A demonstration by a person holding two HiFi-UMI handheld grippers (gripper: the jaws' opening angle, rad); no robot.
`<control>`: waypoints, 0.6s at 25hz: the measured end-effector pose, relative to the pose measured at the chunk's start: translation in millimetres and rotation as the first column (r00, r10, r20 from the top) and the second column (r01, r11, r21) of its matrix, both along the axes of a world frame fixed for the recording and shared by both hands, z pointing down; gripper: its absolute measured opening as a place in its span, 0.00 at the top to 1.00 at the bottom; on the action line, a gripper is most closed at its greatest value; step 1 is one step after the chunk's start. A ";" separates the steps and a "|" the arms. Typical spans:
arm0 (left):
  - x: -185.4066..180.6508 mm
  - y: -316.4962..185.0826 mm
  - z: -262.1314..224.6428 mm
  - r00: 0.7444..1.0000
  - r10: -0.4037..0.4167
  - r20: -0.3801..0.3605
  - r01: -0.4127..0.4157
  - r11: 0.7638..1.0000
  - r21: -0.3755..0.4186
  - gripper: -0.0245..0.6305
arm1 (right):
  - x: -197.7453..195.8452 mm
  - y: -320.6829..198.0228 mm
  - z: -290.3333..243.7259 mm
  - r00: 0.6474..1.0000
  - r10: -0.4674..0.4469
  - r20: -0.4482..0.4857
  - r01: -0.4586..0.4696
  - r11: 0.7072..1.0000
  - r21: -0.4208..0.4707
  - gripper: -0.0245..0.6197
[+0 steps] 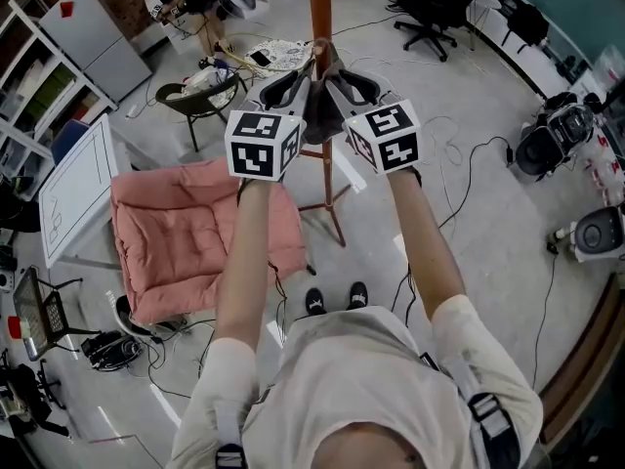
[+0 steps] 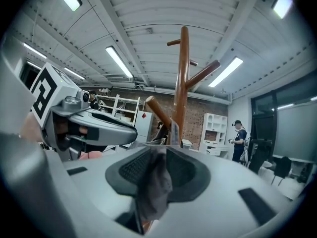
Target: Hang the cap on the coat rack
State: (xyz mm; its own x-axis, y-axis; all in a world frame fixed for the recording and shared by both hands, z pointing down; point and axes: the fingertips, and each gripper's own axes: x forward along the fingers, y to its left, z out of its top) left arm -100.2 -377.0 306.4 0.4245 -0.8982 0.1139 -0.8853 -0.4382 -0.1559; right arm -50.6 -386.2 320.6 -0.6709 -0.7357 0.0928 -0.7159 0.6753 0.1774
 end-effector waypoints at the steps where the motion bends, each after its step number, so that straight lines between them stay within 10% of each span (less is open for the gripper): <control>1: -0.7 2.9 3.4 1.000 -0.001 0.000 0.001 1.000 -0.005 0.86 | -0.1 3.1 3.9 1.000 -0.004 -0.003 0.004 1.000 -0.007 0.81; 15: -7.4 45.7 69.7 0.998 -0.064 -0.028 0.061 0.994 -0.089 0.86 | 10.1 42.1 59.6 1.000 -0.013 0.015 0.015 0.995 -0.098 0.80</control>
